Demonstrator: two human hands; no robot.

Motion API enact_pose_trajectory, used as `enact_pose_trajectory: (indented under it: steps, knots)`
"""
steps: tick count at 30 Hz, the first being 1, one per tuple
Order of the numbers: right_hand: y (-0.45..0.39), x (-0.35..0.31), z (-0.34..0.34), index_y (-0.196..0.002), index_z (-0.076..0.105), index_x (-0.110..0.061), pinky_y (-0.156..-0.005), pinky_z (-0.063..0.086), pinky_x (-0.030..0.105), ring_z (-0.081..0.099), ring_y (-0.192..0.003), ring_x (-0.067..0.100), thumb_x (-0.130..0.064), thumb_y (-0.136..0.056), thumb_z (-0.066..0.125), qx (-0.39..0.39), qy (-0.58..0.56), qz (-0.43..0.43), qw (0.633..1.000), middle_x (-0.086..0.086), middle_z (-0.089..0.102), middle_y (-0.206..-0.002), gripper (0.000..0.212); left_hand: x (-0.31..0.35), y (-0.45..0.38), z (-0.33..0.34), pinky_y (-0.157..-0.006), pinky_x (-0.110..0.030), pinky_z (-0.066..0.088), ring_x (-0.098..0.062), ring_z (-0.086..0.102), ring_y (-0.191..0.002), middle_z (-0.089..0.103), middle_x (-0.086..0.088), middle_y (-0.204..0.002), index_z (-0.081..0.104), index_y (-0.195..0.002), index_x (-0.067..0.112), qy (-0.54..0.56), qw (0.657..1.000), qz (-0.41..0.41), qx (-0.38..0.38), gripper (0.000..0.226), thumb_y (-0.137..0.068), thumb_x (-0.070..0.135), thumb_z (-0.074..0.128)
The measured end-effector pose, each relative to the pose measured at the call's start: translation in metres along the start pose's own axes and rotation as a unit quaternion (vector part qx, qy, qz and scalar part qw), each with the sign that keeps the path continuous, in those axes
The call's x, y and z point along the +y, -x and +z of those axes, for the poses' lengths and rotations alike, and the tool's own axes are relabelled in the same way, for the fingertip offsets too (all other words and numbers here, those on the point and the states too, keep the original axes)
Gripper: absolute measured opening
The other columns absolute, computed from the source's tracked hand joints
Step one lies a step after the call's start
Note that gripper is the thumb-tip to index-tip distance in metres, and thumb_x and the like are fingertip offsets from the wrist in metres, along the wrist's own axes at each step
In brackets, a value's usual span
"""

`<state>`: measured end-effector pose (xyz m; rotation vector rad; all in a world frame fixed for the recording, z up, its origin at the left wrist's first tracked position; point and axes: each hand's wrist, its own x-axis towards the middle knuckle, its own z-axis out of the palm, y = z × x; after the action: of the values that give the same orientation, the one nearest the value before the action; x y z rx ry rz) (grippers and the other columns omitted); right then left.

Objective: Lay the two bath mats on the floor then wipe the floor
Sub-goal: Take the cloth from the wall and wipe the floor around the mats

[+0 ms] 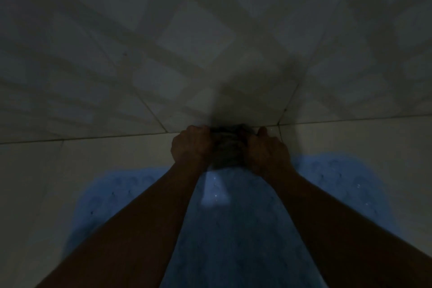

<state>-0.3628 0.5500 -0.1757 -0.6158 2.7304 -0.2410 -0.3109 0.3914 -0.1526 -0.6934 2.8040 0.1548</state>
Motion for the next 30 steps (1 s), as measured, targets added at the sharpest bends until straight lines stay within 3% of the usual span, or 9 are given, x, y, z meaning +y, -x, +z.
enact_pose_trajectory:
  steps: [2,4,8,11,14,18,23,26,30]
  knots:
    - [0.004,0.007,0.000,-0.140,0.045,-0.025,-0.083,0.048,0.041,0.058,-0.105,0.037,-0.032,-0.101,0.042,-0.010,0.004,0.009,1.000,0.017,0.049,-0.134,0.040,0.000,0.004,0.010,-0.082,-0.039,0.047,-0.036,0.062,-0.104,0.057,-0.012,-0.119,0.060,-0.120,0.017,-0.009,1.000,0.014,-0.002,0.036,-0.101,0.042,0.042]
    - [0.009,0.012,0.000,-0.149,0.029,-0.031,-0.086,0.047,0.040,0.057,-0.109,0.038,-0.041,-0.101,0.039,-0.029,0.018,0.012,0.999,0.018,0.042,-0.141,0.050,0.003,0.013,0.023,-0.082,-0.041,0.046,-0.037,0.061,-0.105,0.052,-0.013,-0.127,0.050,-0.134,0.022,0.002,1.000,0.031,0.006,0.042,-0.104,0.045,0.033]
    - [0.012,0.018,-0.001,-0.152,0.009,-0.042,-0.082,0.045,0.041,0.057,-0.105,0.042,-0.046,-0.102,0.031,-0.043,0.019,0.040,0.998,0.017,0.040,-0.135,0.055,0.015,0.025,0.046,-0.085,-0.042,0.046,-0.035,0.058,-0.107,0.044,-0.013,-0.141,0.024,-0.153,0.024,0.053,0.998,0.032,0.017,0.060,-0.102,0.056,0.022]
    - [0.015,0.022,-0.002,-0.152,0.007,-0.042,-0.073,0.038,0.037,0.059,-0.098,0.041,-0.045,-0.100,0.036,-0.030,0.037,0.061,0.997,0.014,0.042,-0.130,0.059,0.024,0.028,0.051,-0.067,-0.038,0.049,-0.033,0.063,-0.088,0.056,-0.012,-0.128,0.038,-0.149,0.018,0.028,0.996,0.049,0.064,0.058,-0.102,0.052,0.032]
    - [0.017,0.025,-0.005,-0.153,0.004,-0.040,-0.071,0.035,0.037,0.060,-0.097,0.041,-0.047,-0.099,0.036,-0.044,0.063,0.081,0.994,0.015,0.040,-0.130,0.063,0.029,0.032,0.051,-0.055,-0.034,0.046,-0.029,0.063,-0.075,0.061,-0.011,-0.117,0.049,-0.142,0.026,0.023,0.995,0.068,0.074,0.050,-0.101,0.052,0.038]
    - [0.018,0.034,-0.008,-0.154,0.005,-0.038,-0.069,0.036,0.037,0.061,-0.093,0.040,-0.047,-0.100,0.035,-0.051,0.082,0.083,0.992,0.017,0.038,-0.132,0.062,0.040,0.032,0.047,-0.057,-0.032,0.046,-0.025,0.063,-0.078,0.060,-0.009,-0.123,0.047,-0.144,0.029,-0.004,0.994,0.071,0.080,0.051,-0.101,0.054,0.034]
    - [0.018,0.059,-0.009,-0.154,0.007,-0.038,-0.070,0.038,0.038,0.061,-0.094,0.041,-0.047,-0.101,0.031,-0.025,0.093,0.084,0.992,0.017,0.037,-0.135,0.059,0.060,0.027,0.048,-0.079,-0.039,0.047,-0.033,0.059,-0.099,0.040,-0.013,-0.144,0.018,-0.155,0.030,0.047,0.995,0.086,0.023,0.058,-0.103,0.055,0.020]
    - [0.017,0.081,-0.013,-0.154,0.008,-0.038,-0.074,0.044,0.041,0.061,-0.094,0.041,-0.050,-0.101,0.028,-0.011,0.093,0.077,0.993,0.017,0.037,-0.135,0.057,0.082,0.025,0.048,-0.076,-0.038,0.046,-0.033,0.061,-0.099,0.042,-0.014,-0.141,0.020,-0.154,0.030,0.066,0.994,0.084,0.029,0.056,-0.103,0.052,0.026]
    - [0.019,0.121,-0.020,-0.154,0.007,-0.038,-0.068,0.038,0.038,0.061,-0.094,0.041,-0.047,-0.101,0.032,0.010,0.112,0.069,0.991,0.017,0.039,-0.133,0.059,0.120,0.025,0.052,-0.078,-0.039,0.048,-0.032,0.063,-0.095,0.044,-0.011,-0.138,0.027,-0.152,0.030,0.045,0.993,0.096,0.045,0.056,-0.102,0.055,0.023]
